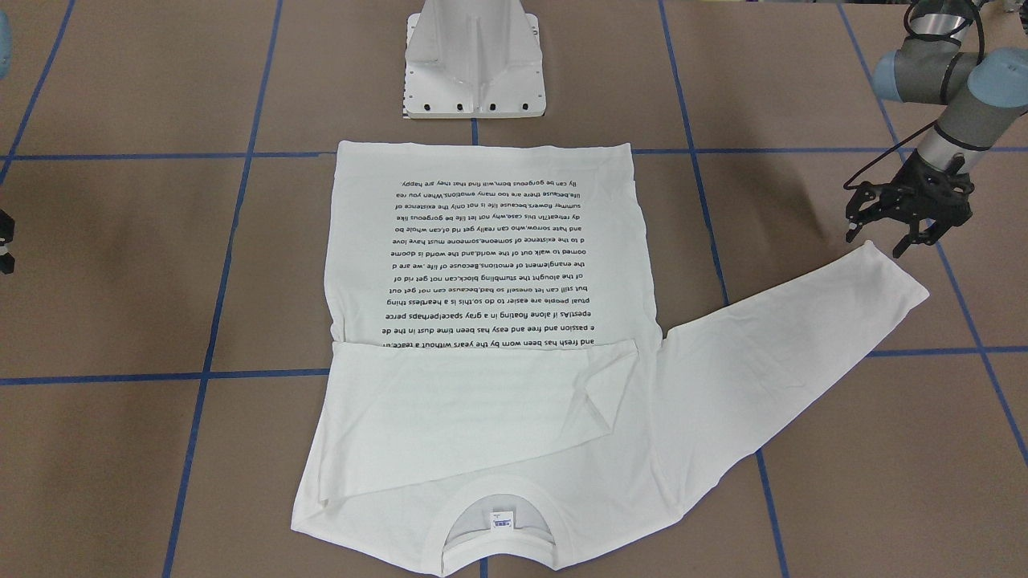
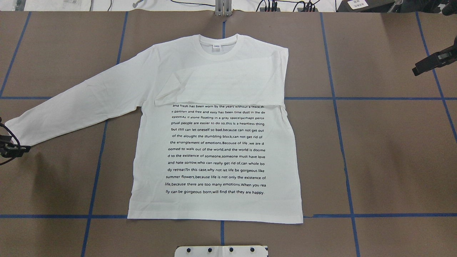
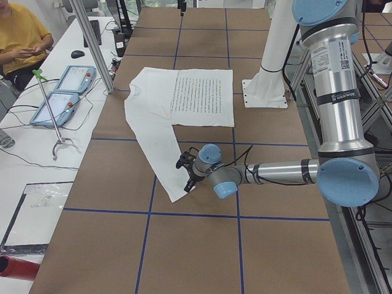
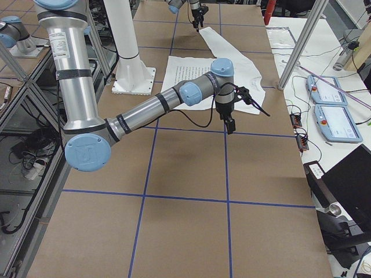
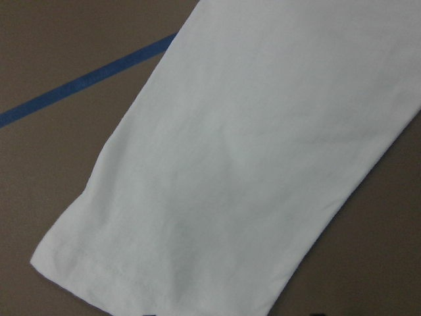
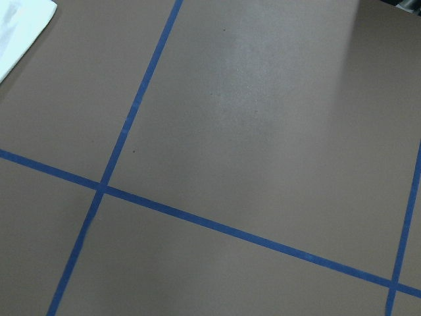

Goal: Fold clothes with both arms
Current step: 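Grasp the sleeve cuff nearest the left gripper and lift it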

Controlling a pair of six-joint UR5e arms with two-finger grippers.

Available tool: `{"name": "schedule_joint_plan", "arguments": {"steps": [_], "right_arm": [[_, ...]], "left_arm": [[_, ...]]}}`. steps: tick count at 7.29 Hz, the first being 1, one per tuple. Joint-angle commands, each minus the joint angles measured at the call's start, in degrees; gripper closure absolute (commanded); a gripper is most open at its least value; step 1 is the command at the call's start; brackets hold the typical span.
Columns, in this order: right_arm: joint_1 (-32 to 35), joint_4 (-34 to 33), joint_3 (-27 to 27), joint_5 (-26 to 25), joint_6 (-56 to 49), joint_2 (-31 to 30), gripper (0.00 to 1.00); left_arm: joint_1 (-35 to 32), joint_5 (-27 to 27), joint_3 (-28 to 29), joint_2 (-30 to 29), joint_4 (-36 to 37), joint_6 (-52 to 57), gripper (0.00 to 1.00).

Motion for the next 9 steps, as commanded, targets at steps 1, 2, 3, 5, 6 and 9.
{"name": "schedule_joint_plan", "arguments": {"steps": [1, 2, 3, 5, 6, 9], "right_arm": [[0.0, 0.0, 0.0, 0.0, 0.0, 0.0, 0.0], [0.0, 0.0, -0.1, 0.0, 0.0, 0.0, 0.0], [0.0, 0.0, -0.1, 0.1, 0.0, 0.0, 0.0], [0.0, 0.0, -0.1, 0.0, 0.0, 0.0, 0.0], [0.0, 0.0, -0.1, 0.0, 0.0, 0.1, 0.0], [-0.1, 0.0, -0.1, 0.0, 0.1, 0.2, 0.0]], "left_arm": [[0.2, 0.0, 0.5, -0.1, 0.0, 0.0, 0.36], [0.2, 0.0, 0.5, -0.1, 0.0, 0.0, 0.43], [0.2, 0.0, 0.5, -0.1, 0.0, 0.0, 0.51], [0.2, 0.0, 0.5, -0.1, 0.0, 0.0, 0.72], [0.2, 0.0, 0.7, -0.1, 0.1, 0.1, 0.78], [0.3, 0.0, 0.7, -0.1, -0.3, 0.3, 1.0]]}}
